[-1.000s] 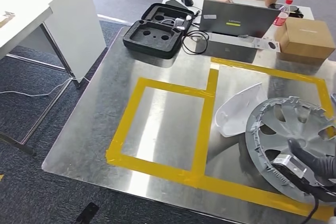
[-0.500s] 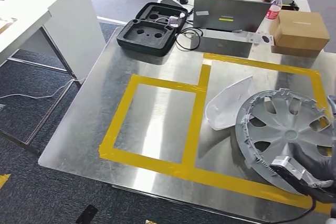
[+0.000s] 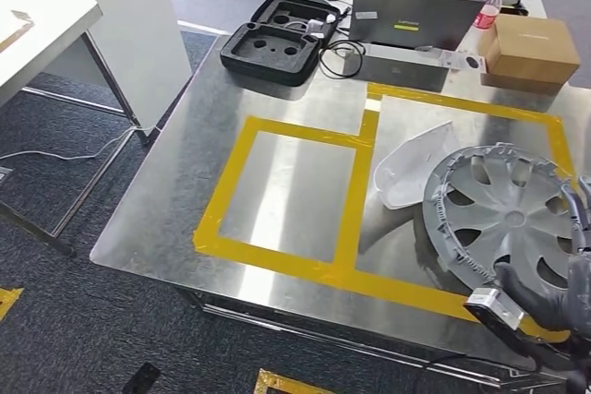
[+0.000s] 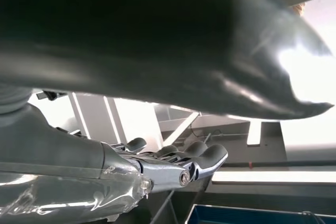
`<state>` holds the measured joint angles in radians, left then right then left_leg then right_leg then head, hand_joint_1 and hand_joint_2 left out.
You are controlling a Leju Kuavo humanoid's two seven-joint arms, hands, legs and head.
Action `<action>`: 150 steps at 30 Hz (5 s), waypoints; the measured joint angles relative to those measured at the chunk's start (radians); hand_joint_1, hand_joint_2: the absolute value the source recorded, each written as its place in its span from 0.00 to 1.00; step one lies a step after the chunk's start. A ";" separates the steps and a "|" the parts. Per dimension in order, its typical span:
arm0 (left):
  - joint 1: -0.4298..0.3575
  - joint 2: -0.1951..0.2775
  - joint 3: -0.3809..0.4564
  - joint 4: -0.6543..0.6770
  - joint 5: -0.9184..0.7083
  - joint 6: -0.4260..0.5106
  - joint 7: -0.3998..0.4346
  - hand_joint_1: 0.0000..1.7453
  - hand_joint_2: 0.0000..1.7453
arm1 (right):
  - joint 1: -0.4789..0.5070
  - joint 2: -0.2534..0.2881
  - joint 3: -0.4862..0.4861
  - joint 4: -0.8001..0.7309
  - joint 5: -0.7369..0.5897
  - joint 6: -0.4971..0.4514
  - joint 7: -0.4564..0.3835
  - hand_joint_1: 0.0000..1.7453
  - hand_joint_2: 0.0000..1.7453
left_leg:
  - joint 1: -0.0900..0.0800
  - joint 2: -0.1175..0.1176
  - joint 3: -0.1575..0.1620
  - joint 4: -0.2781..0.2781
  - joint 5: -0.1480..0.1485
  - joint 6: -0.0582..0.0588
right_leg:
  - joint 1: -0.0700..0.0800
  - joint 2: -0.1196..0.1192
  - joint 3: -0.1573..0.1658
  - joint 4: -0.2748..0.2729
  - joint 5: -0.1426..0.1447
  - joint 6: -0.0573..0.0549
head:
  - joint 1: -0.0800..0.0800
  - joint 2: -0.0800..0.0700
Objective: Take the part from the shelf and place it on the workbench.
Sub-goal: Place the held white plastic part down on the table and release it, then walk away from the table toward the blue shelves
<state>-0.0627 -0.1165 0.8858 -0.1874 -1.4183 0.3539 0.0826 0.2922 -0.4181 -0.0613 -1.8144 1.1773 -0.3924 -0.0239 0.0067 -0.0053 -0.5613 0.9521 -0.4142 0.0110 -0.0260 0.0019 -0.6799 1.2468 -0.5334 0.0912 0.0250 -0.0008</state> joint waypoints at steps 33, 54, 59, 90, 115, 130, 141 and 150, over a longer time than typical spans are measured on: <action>-0.004 0.007 0.000 0.000 0.003 -0.010 -0.006 0.00 0.00 | 0.086 0.094 -0.026 0.018 0.051 -0.048 0.001 0.00 0.00 | -0.027 0.006 -0.036 0.005 0.022 0.015 | 0.012 0.005 0.120 -0.107 0.051 -0.003 | -0.007 0.000; -0.005 0.004 -0.002 -0.001 -0.016 -0.013 -0.014 0.00 0.00 | 0.077 0.118 -0.035 0.042 0.033 -0.051 -0.022 0.00 0.00 | -0.020 0.000 0.111 -0.011 -0.099 0.003 | 0.015 0.002 0.027 -0.244 0.170 -0.030 | -0.020 0.000; 0.000 0.005 -0.001 -0.001 -0.007 -0.013 -0.011 0.00 0.00 | 0.077 0.121 -0.035 0.052 0.030 -0.051 -0.024 0.00 0.00 | -0.026 0.005 0.078 -0.012 -0.062 0.025 | 0.015 0.001 -0.061 0.021 0.007 -0.017 | -0.016 0.000; -0.007 -0.029 0.000 0.000 -0.027 -0.008 -0.053 0.00 0.00 | -0.285 0.466 -0.629 1.528 -0.348 0.100 0.043 0.00 0.00 | -0.005 -0.001 0.025 0.013 -0.036 0.007 | 0.005 -0.004 -0.038 0.039 -0.027 -0.016 | -0.016 0.000; -0.005 -0.025 0.004 0.000 -0.018 0.002 -0.057 0.00 0.00 | -0.324 0.589 -0.650 1.603 -0.264 0.120 0.178 0.00 0.00 | 0.001 -0.004 0.021 0.025 -0.043 -0.018 | 0.015 0.004 0.095 -0.240 0.099 -0.037 | -0.026 0.000; -0.289 -0.087 0.059 0.000 0.047 -0.007 0.233 0.00 0.00 | -0.356 0.578 -0.600 1.609 -0.111 0.202 0.223 0.00 0.00 | -0.015 0.066 0.013 0.032 -0.040 -0.024 | 0.030 -0.035 0.098 -0.239 0.103 -0.063 | -0.015 0.000; -0.302 -0.036 0.104 0.000 0.068 -0.020 0.204 0.00 0.00 | -0.353 0.578 -0.542 1.613 -0.052 0.195 0.198 0.00 0.00 | -0.003 0.008 -0.019 0.077 -0.036 -0.044 | 0.023 0.021 0.086 -0.235 0.112 -0.065 | -0.018 0.000; -0.300 -0.033 0.115 0.000 0.065 0.026 0.165 0.00 0.00 | -0.341 0.577 -0.528 1.614 -0.030 0.219 0.224 0.00 0.00 | -0.001 0.006 -0.017 0.036 -0.012 0.004 | 0.022 0.006 -0.020 0.009 -0.027 -0.028 | -0.008 0.000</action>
<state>-0.3622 -0.1497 1.0010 -0.1877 -1.3535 0.3798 0.2478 -0.0490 0.1587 -0.5895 -0.2003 1.1473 -0.1732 0.1996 0.0059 0.0007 -0.5784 0.9878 -0.4266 0.0146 -0.0042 0.0075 -0.6999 1.2553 -0.5608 0.0632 0.0170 -0.0009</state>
